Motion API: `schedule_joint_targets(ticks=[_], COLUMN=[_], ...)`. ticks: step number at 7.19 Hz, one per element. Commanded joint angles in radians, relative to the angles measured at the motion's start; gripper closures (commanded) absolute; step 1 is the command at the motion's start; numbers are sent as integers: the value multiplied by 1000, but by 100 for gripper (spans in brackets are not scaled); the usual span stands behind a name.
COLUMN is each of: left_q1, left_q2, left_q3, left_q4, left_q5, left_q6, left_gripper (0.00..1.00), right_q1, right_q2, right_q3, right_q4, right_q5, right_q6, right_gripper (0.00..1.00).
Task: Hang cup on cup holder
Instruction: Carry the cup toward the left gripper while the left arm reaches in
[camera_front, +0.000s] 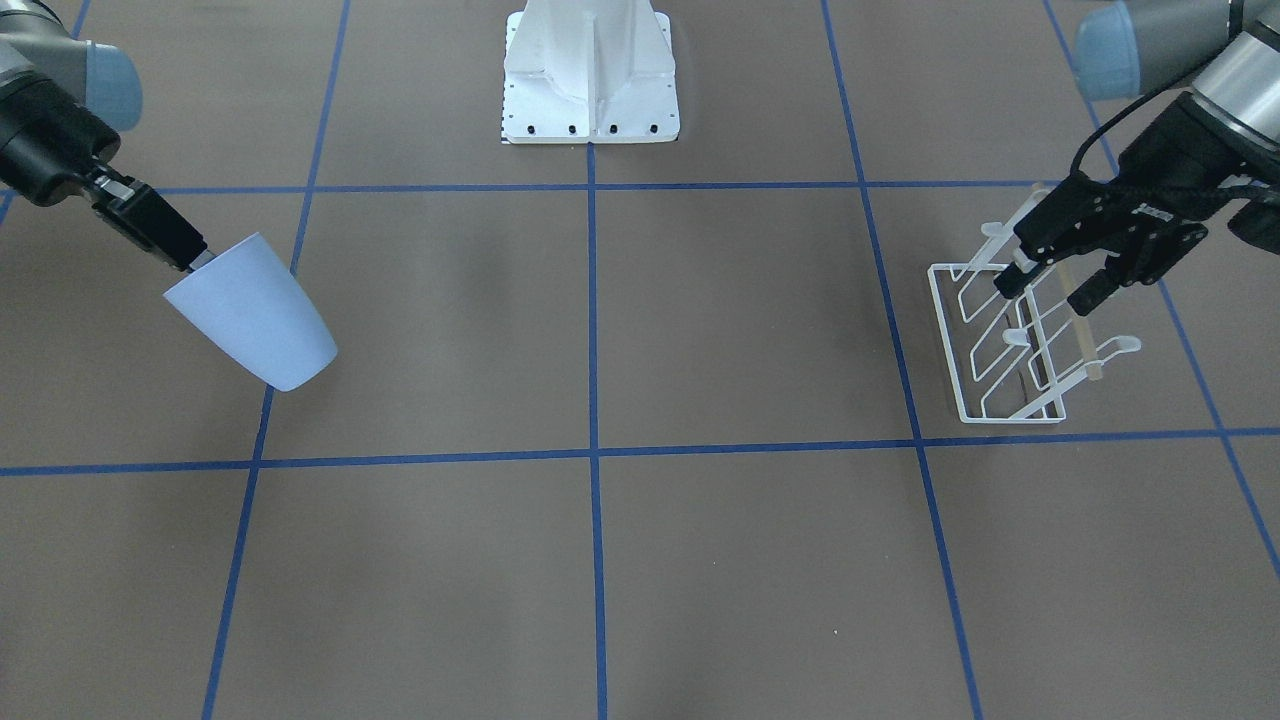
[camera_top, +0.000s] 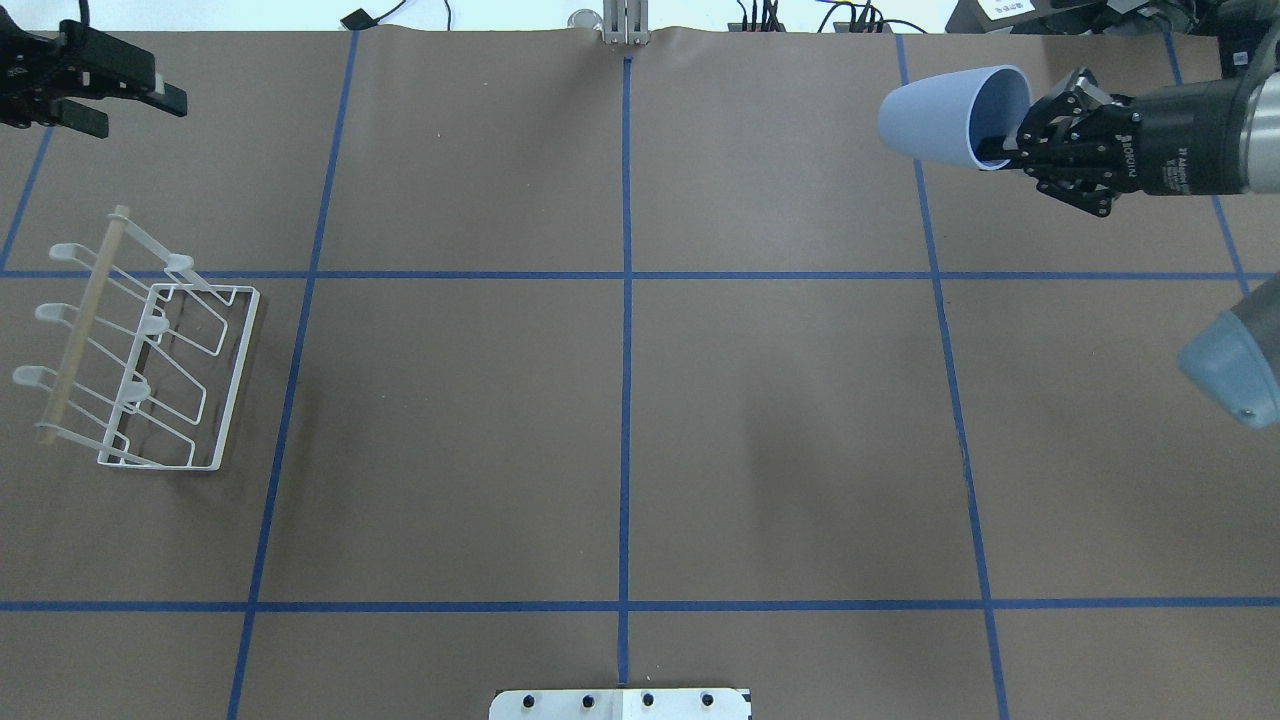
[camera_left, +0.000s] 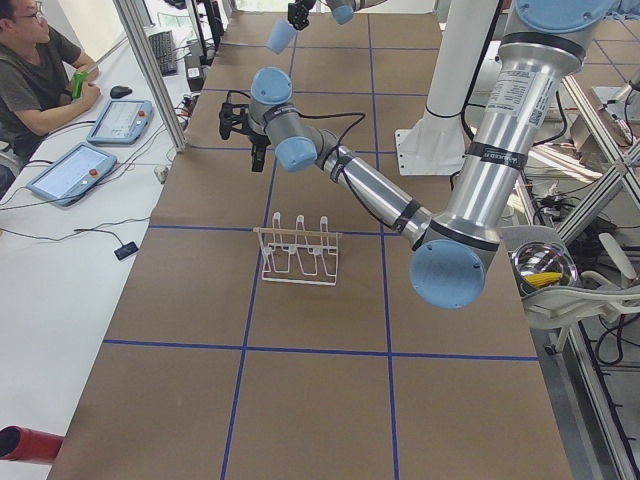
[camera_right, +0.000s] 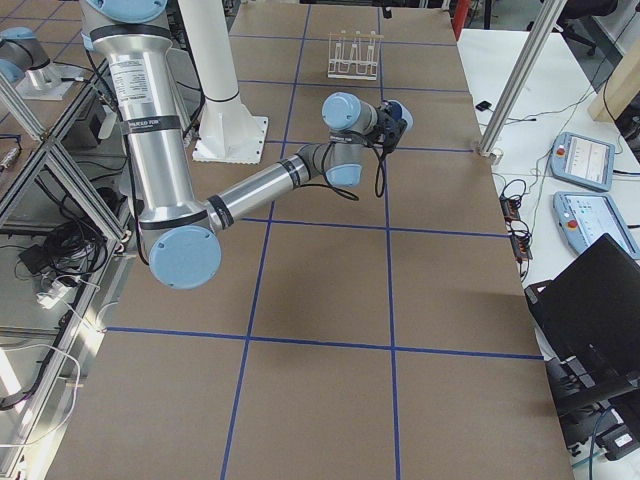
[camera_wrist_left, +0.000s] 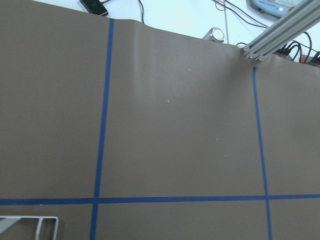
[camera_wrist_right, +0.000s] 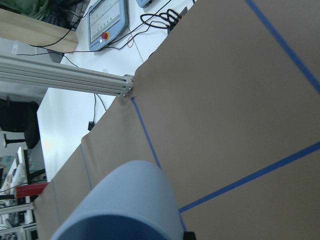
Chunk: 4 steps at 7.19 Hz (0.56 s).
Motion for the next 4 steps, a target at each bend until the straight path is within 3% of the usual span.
schedule_joint_targets(ticks=[1, 4], left_q1=[79, 166], left_q2=[-14, -133], left_q3=[2, 40], left_q4=[-206, -296], left_q5=[-6, 3], left_q6=[-332, -643], left_gripper=[2, 2], right_q1=[-46, -128], right_q2=[45, 68], right_q3=[0, 0], right_q4=[11, 129], right_q5=[-1, 15], right_q6=[95, 95], right_gripper=[100, 100])
